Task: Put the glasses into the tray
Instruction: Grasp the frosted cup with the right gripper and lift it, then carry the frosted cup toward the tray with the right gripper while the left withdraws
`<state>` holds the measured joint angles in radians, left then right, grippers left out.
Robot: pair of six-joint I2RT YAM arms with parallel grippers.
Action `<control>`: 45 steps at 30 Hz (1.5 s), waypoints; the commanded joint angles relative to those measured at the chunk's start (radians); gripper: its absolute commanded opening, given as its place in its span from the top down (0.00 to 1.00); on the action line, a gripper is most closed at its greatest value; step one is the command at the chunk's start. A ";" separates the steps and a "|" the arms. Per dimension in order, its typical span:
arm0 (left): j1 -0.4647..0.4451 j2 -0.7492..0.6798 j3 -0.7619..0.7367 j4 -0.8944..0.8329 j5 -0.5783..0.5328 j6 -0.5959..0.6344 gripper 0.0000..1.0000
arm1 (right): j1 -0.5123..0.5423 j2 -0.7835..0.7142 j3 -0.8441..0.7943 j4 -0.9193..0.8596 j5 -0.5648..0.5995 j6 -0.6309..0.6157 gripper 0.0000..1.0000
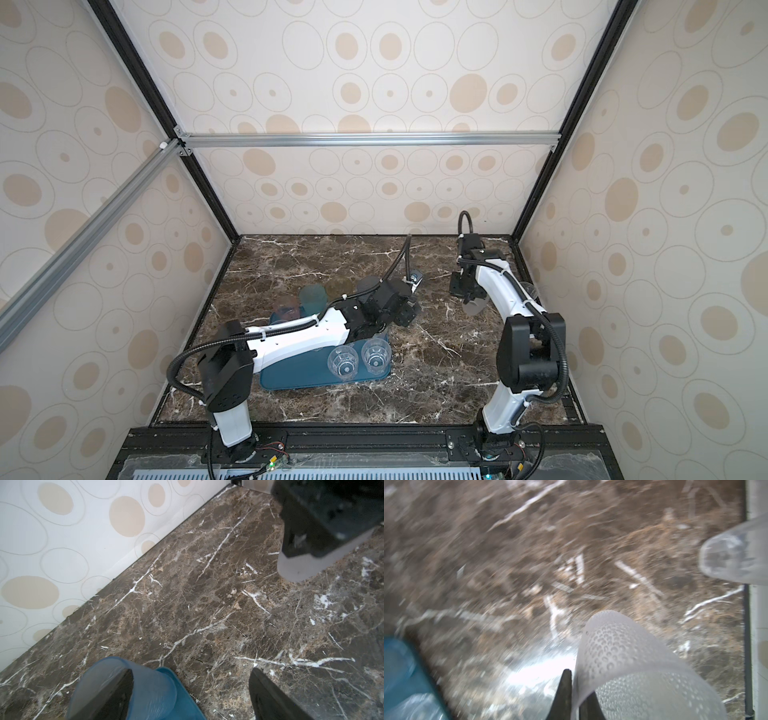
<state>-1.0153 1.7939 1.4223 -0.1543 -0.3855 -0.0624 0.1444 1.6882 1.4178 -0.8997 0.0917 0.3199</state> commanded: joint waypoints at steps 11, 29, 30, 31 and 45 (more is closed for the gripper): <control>0.050 -0.283 -0.267 0.044 -0.058 -0.087 0.13 | 0.314 -0.052 -0.155 -0.028 0.007 0.096 0.93; 0.050 -0.259 -0.244 0.032 -0.048 -0.095 0.14 | 0.312 -0.194 -0.123 -0.094 0.012 0.084 0.70; 0.049 -0.256 -0.242 0.033 -0.057 -0.100 0.15 | 0.295 -0.216 -0.117 -0.109 0.012 0.083 0.70; 0.045 -0.253 -0.239 0.038 -0.069 -0.106 0.15 | 0.273 -0.232 -0.117 -0.113 0.010 0.084 0.70; -0.034 -0.053 -0.101 0.091 -0.049 -0.010 0.13 | 0.029 -0.196 -0.280 0.016 -0.161 0.062 0.62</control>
<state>-1.0443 1.7226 1.2701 -0.0658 -0.4343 -0.1040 0.1780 1.4693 1.1526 -0.9085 -0.0330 0.3946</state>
